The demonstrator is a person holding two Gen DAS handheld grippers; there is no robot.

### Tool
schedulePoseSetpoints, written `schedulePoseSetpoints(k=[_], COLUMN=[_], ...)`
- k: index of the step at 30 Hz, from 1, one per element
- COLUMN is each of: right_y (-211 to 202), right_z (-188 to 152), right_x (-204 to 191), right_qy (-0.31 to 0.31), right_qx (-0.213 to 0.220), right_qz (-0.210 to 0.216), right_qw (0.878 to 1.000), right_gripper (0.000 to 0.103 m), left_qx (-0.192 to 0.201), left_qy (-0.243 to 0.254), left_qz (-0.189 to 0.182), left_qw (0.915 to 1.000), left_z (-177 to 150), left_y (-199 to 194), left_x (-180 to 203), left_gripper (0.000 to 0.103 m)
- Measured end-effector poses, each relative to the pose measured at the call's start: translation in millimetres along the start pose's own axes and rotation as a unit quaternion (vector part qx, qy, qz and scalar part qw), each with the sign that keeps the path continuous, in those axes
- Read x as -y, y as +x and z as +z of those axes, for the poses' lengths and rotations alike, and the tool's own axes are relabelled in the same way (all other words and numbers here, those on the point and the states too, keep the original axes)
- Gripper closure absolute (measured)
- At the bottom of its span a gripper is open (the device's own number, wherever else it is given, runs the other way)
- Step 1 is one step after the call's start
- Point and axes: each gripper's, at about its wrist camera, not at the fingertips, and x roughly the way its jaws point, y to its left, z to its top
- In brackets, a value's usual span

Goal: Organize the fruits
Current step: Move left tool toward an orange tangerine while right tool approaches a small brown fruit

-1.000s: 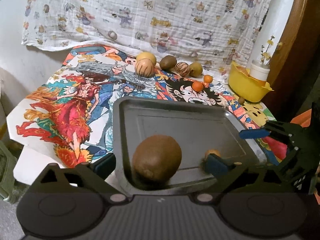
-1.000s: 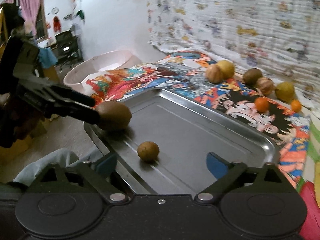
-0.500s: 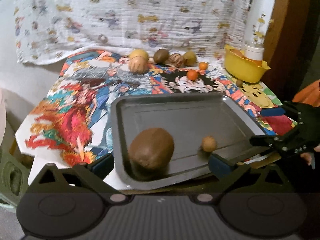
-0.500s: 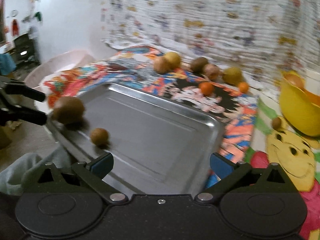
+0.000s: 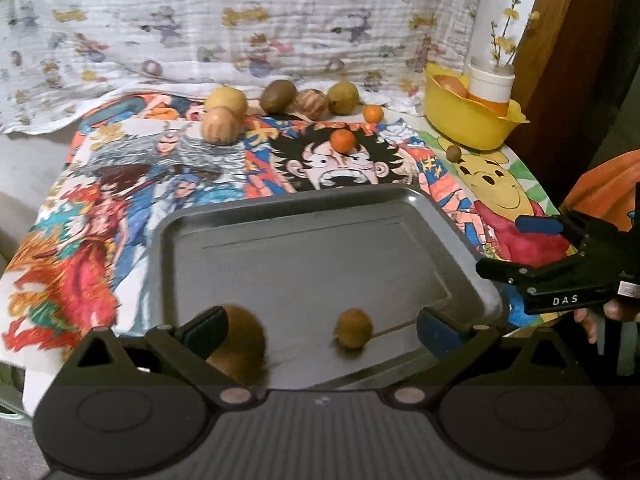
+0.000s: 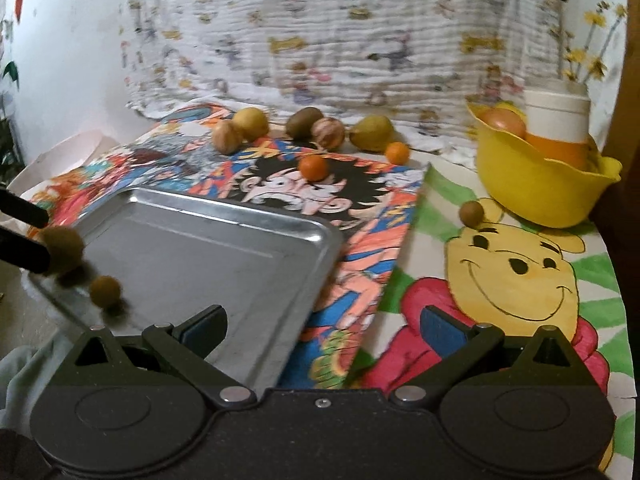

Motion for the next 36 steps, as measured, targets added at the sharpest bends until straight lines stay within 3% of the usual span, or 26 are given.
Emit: schedulePoseSetpoints(k=[6,13,18,26,31,36], right_y=[9,15,30,79,107,121], right_z=[16,44,60,65,65,64], right_x=[27,64,87,122,128,129], right_qy=[0.004,0.03,0.068,0.168,0.183,0.18], right_qx=[0.006,0.043,0.05,0.031,0.027,0.023], right_qz=[-0.011,-0.014,-0.029,-0.038,-0.048,-0.048], right_qw=[1.0,0.999,0.996,0.985,0.982,0.982], right_gripper=[0.001,0.001,0.001,0.007,0.016,0.018], left_qx=[-0.023,0.036,0.027,0.008,0.0,-0.004], left_qy=[0.018,0.02,0.017,-0.006,-0.024,-0.027], left_qz=[-0.002,0.004,0.005,0.021,0.024,0.03], left_qw=[0.9996,0.9992,0.9995,0.9997,0.9994,0.9992], left_z=[34,87,116,140,146,151], left_y=[22,45,81,144,177,202], left_x=[23,37,36,38,39,41], left_gripper=[0.001,0.001,0.001,0.001,0.001,0.001])
